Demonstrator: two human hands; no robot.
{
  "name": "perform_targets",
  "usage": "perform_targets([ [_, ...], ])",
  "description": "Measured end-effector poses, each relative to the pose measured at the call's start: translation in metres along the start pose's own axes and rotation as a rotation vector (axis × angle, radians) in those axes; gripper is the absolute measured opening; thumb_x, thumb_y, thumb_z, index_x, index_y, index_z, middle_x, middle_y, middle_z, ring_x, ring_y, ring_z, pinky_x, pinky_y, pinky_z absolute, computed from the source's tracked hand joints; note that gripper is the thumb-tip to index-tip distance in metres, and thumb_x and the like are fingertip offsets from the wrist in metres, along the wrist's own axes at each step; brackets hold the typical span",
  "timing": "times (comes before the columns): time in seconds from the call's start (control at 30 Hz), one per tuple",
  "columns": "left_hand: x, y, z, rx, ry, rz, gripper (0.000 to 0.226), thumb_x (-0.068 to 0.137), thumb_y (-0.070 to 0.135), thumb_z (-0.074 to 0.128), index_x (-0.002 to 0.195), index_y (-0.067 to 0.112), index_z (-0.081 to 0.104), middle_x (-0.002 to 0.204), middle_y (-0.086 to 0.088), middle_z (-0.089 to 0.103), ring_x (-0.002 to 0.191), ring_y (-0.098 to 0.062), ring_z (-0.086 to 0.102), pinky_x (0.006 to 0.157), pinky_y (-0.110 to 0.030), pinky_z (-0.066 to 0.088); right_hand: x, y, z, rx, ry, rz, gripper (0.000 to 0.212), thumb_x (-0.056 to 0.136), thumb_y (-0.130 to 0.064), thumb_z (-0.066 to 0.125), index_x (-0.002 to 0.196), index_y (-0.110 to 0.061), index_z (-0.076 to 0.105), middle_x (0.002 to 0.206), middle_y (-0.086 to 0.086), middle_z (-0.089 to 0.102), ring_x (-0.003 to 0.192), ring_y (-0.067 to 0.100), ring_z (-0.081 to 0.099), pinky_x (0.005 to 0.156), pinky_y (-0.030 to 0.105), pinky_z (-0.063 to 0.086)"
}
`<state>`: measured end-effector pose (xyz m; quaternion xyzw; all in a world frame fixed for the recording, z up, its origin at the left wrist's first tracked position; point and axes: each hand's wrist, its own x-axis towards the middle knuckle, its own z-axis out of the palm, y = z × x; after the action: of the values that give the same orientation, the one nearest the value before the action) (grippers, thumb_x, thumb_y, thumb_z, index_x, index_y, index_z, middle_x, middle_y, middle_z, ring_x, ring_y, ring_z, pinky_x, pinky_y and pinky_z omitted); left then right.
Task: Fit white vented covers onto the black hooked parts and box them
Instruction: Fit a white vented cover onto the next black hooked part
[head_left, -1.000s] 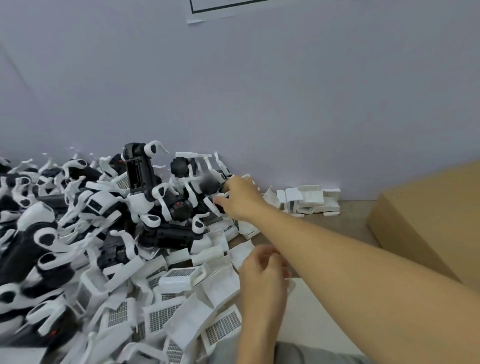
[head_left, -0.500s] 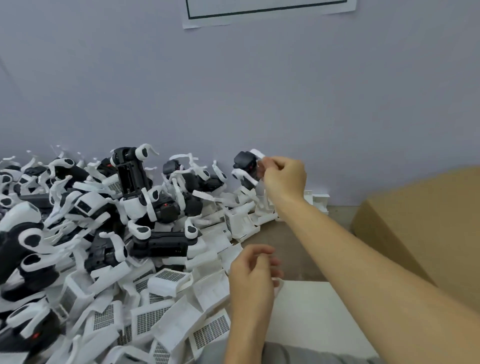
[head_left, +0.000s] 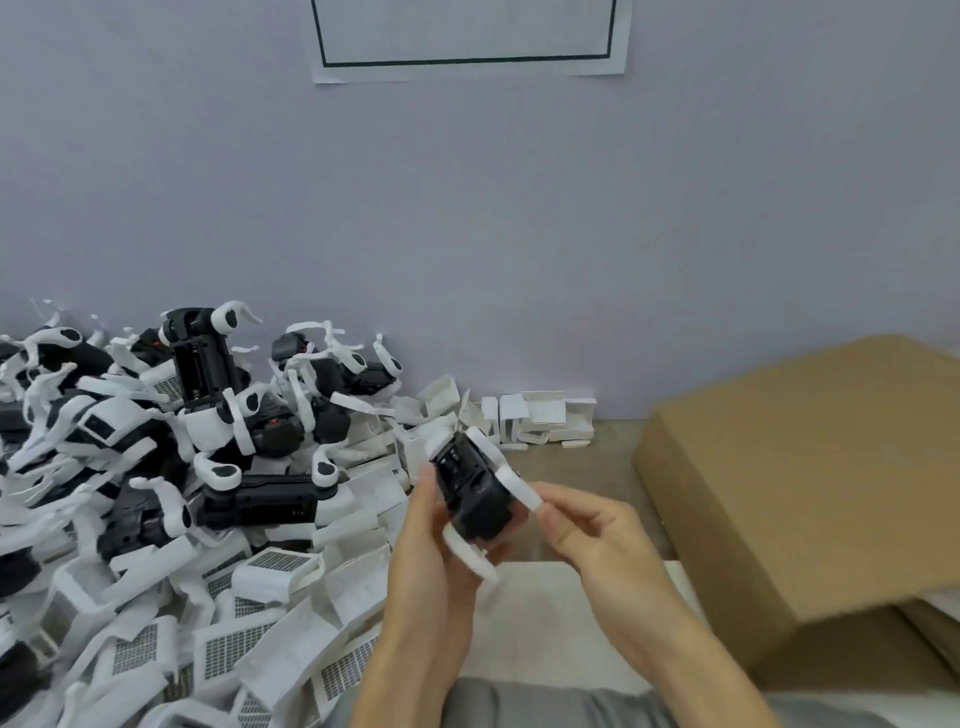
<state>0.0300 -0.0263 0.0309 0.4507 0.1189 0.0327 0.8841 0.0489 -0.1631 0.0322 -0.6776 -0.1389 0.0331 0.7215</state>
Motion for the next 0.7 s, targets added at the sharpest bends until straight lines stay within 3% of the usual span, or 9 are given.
perform_targets([
  [0.07, 0.0, -0.002, 0.002, -0.036, 0.013, 0.022, 0.05, 0.083, 0.045, 0.057, 0.109, 0.005, 0.073, 0.105, -0.018, 0.074, 0.088, -0.026, 0.073, 0.078, -0.038, 0.051, -0.006, 0.002, -0.001, -0.138, 0.01, -0.049, 0.033, 0.096, -0.006, 0.061, 0.093, -0.033, 0.081, 0.107, -0.019, 0.074, 0.105, -0.003, 0.065, 0.087, 0.018, 0.048],
  [0.17, 0.001, -0.004, 0.001, -0.063, 0.019, 0.125, 0.045, 0.08, 0.029, 0.064, 0.118, 0.005, 0.065, 0.111, -0.02, 0.073, 0.094, -0.026, 0.072, 0.085, -0.039, 0.053, -0.009, 0.009, -0.001, -0.345, 0.098, -0.082, 0.028, 0.097, -0.021, 0.062, 0.112, -0.043, 0.067, 0.115, -0.031, 0.066, 0.114, -0.007, 0.057, 0.094, 0.02, 0.047],
  [0.23, 0.002, -0.005, -0.001, -0.039, 0.01, 0.215, 0.041, 0.078, 0.021, 0.067, 0.117, 0.011, 0.063, 0.107, -0.017, 0.075, 0.092, -0.024, 0.074, 0.08, -0.036, 0.055, -0.012, 0.015, 0.0, -0.396, 0.096, -0.072, 0.039, 0.094, -0.028, 0.063, 0.128, -0.046, 0.055, 0.122, -0.035, 0.058, 0.122, -0.009, 0.049, 0.101, 0.025, 0.045],
  [0.33, 0.002, -0.008, 0.0, 0.085, 0.048, 0.299, 0.039, 0.074, 0.022, 0.073, 0.111, 0.012, 0.066, 0.101, -0.015, 0.077, 0.088, -0.027, 0.075, 0.076, -0.032, 0.056, -0.014, 0.02, 0.007, -0.459, -0.031, -0.044, 0.075, 0.079, -0.059, 0.064, 0.146, -0.046, 0.034, 0.136, -0.032, 0.048, 0.129, -0.012, 0.04, 0.108, 0.028, 0.041],
  [0.43, 0.002, -0.012, 0.003, 0.191, 0.041, 0.321, 0.046, 0.071, 0.029, 0.086, 0.111, 0.013, 0.07, 0.1, -0.012, 0.076, 0.075, -0.025, 0.072, 0.066, -0.031, 0.052, -0.007, 0.021, 0.019, -0.528, -0.031, -0.088, 0.077, 0.071, -0.069, 0.068, 0.139, -0.049, 0.038, 0.129, -0.027, 0.055, 0.119, -0.008, 0.052, 0.096, 0.026, 0.049],
  [0.57, 0.001, -0.018, 0.007, 0.28, -0.016, 0.316, 0.04, 0.075, 0.032, 0.08, 0.112, 0.017, 0.071, 0.101, -0.01, 0.077, 0.098, -0.027, 0.073, 0.085, -0.04, 0.054, 0.0, 0.024, 0.014, -0.478, 0.098, -0.103, 0.049, 0.067, -0.058, 0.069, 0.112, -0.041, 0.058, 0.103, -0.018, 0.066, 0.095, -0.003, 0.064, 0.077, 0.024, 0.055],
  [0.63, 0.001, -0.021, 0.009, 0.334, 0.004, 0.342, 0.036, 0.08, 0.031, 0.081, 0.111, 0.016, 0.071, 0.099, -0.008, 0.078, 0.098, -0.026, 0.074, 0.086, -0.042, 0.055, 0.001, 0.024, 0.006, -0.419, 0.07, -0.086, 0.042, 0.068, -0.052, 0.073, 0.106, -0.038, 0.062, 0.1, -0.016, 0.07, 0.093, -0.003, 0.066, 0.075, 0.02, 0.054],
  [0.7, 0.003, -0.022, 0.008, 0.312, 0.04, 0.355, 0.022, 0.09, 0.025, 0.07, 0.109, 0.015, 0.072, 0.098, -0.008, 0.078, 0.095, -0.025, 0.075, 0.081, -0.038, 0.057, 0.001, 0.023, 0.002, -0.348, 0.002, -0.05, 0.05, 0.065, -0.054, 0.075, 0.111, -0.04, 0.062, 0.103, -0.02, 0.071, 0.096, -0.003, 0.067, 0.081, 0.02, 0.053],
])
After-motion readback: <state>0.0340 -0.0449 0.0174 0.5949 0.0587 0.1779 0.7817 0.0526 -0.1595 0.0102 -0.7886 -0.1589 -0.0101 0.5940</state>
